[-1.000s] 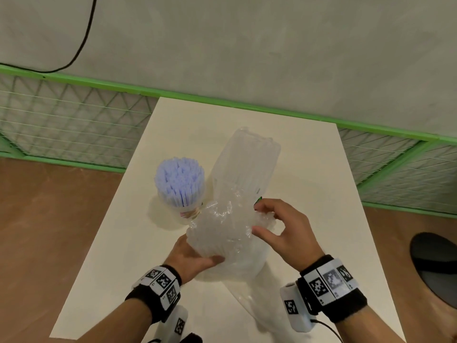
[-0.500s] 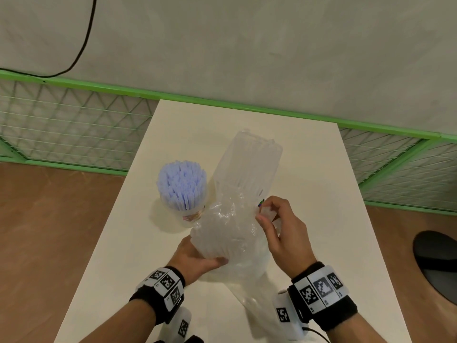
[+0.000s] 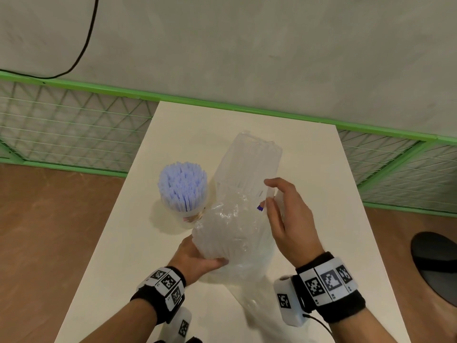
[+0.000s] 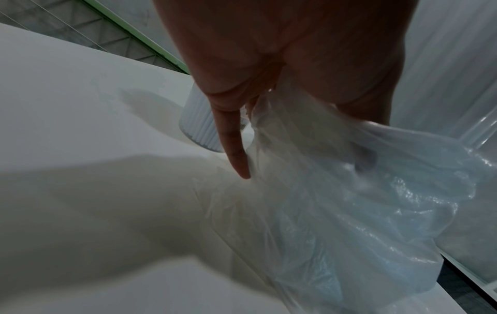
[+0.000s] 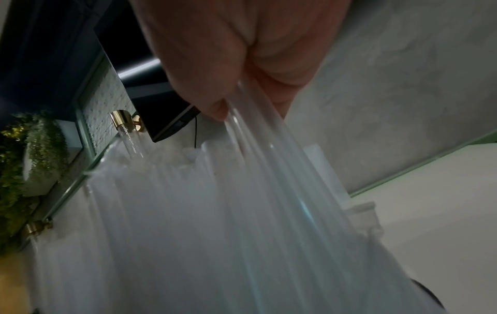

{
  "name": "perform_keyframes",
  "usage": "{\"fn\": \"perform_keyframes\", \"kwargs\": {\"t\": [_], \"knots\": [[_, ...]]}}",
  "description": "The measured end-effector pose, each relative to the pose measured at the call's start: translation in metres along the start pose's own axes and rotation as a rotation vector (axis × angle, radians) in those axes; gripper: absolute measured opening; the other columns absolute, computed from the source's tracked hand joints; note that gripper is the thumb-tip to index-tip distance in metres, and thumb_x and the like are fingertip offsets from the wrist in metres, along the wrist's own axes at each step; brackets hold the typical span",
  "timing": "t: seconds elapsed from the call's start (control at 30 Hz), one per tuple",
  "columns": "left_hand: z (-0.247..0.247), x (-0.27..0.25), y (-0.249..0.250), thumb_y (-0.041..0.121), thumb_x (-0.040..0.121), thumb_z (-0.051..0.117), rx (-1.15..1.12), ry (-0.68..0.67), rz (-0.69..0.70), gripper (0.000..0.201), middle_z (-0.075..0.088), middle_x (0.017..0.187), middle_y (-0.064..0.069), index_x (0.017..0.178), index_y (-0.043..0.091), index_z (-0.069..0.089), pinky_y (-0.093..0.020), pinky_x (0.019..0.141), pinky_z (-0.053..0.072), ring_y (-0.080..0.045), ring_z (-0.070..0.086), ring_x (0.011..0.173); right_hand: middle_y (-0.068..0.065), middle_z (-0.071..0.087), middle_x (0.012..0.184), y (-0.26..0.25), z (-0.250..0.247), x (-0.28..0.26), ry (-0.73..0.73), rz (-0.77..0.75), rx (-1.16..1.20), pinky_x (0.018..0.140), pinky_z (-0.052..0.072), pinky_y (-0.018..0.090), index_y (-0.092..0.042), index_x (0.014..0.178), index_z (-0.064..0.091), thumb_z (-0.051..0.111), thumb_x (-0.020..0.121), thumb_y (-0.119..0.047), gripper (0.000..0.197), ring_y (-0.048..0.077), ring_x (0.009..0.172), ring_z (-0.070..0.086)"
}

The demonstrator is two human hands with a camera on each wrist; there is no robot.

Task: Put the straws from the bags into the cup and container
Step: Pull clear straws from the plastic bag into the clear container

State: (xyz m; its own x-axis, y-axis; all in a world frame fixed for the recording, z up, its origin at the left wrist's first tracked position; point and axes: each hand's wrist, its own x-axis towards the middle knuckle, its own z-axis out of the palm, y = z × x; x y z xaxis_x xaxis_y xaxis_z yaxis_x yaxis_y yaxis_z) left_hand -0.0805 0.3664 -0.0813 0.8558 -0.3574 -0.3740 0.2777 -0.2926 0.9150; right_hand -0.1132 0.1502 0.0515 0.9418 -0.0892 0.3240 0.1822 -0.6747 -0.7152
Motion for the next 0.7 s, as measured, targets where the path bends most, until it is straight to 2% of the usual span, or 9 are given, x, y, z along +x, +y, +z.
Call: {"fn": "perform_keyframes", "kwargs": {"t": [0.1, 0.17, 0.3, 0.43, 0.53, 0.63, 0.7], "knots": [[0.000, 0.000, 0.000, 0.037, 0.048, 0.095, -0.006, -0.007, -0.001, 0.078, 0.073, 0.110, 0.010, 0.118, 0.029, 0.062, -0.040, 0.100, 0.051, -0.006, 0.067, 0.105, -0.007, 0.068, 0.101, -0.007, -0.010, 0.005, 0.039, -0.003, 0.004, 0.075, 0.044, 0.007, -0.029, 0.126, 0.043, 0.048, 0.101, -0.016, 0.029, -0.002, 0.086, 0.067], [0.000, -0.001, 0.001, 0.038, 0.049, 0.095, -0.007, -0.013, 0.004, 0.076, 0.073, 0.110, 0.010, 0.117, 0.030, 0.062, -0.041, 0.100, 0.052, -0.007, 0.067, 0.106, -0.008, 0.070, 0.098, -0.010, -0.016, 0.011, 0.120, -0.016, -0.009, 0.075, 0.051, 0.016, -0.031, 0.126, 0.044, 0.050, 0.101, -0.017, 0.029, -0.002, 0.085, 0.069], [0.000, -0.001, 0.002, 0.037, 0.050, 0.095, -0.012, -0.018, 0.017, 0.075, 0.073, 0.110, 0.010, 0.117, 0.030, 0.062, -0.042, 0.100, 0.051, -0.008, 0.067, 0.107, -0.009, 0.070, 0.099, -0.016, -0.020, 0.020, 0.192, -0.001, 0.007, 0.076, 0.058, 0.034, -0.032, 0.125, 0.048, 0.054, 0.099, -0.018, 0.030, -0.002, 0.085, 0.071], [-0.001, -0.001, 0.002, 0.038, 0.049, 0.096, -0.021, -0.021, 0.000, 0.079, 0.072, 0.112, 0.009, 0.119, 0.030, 0.060, -0.042, 0.100, 0.051, -0.008, 0.066, 0.108, -0.012, 0.071, 0.096, -0.026, -0.043, 0.032, 0.349, -0.009, 0.029, 0.070, 0.061, 0.034, -0.021, 0.122, 0.055, 0.063, 0.095, -0.019, 0.028, 0.000, 0.080, 0.072], [-0.002, -0.001, 0.002, 0.038, 0.048, 0.096, -0.021, -0.011, -0.003, 0.078, 0.073, 0.111, 0.010, 0.117, 0.032, 0.061, -0.042, 0.100, 0.051, -0.008, 0.067, 0.107, -0.007, 0.070, 0.096, -0.035, -0.066, 0.044, 0.508, -0.035, 0.086, 0.068, 0.062, 0.038, -0.015, 0.120, 0.057, 0.066, 0.094, -0.016, 0.028, 0.005, 0.078, 0.073], [-0.001, -0.003, 0.004, 0.037, 0.048, 0.095, -0.024, -0.007, -0.004, 0.074, 0.073, 0.110, 0.012, 0.114, 0.035, 0.061, -0.040, 0.100, 0.052, -0.006, 0.067, 0.106, -0.005, 0.067, 0.097, -0.045, -0.091, 0.055, 0.631, -0.125, 0.162, 0.070, 0.062, 0.040, -0.019, 0.118, 0.056, 0.067, 0.094, -0.016, 0.027, 0.016, 0.084, 0.073], [-0.001, -0.004, 0.005, 0.037, 0.047, 0.094, -0.022, 0.001, -0.003, 0.072, 0.072, 0.109, 0.013, 0.111, 0.038, 0.060, -0.037, 0.099, 0.052, -0.004, 0.066, 0.106, -0.008, 0.066, 0.108, -0.035, -0.115, 0.066, 0.736, -0.112, 0.278, 0.071, 0.061, 0.044, -0.016, 0.120, 0.057, 0.071, 0.091, -0.027, 0.034, 0.024, 0.094, 0.070]]}}
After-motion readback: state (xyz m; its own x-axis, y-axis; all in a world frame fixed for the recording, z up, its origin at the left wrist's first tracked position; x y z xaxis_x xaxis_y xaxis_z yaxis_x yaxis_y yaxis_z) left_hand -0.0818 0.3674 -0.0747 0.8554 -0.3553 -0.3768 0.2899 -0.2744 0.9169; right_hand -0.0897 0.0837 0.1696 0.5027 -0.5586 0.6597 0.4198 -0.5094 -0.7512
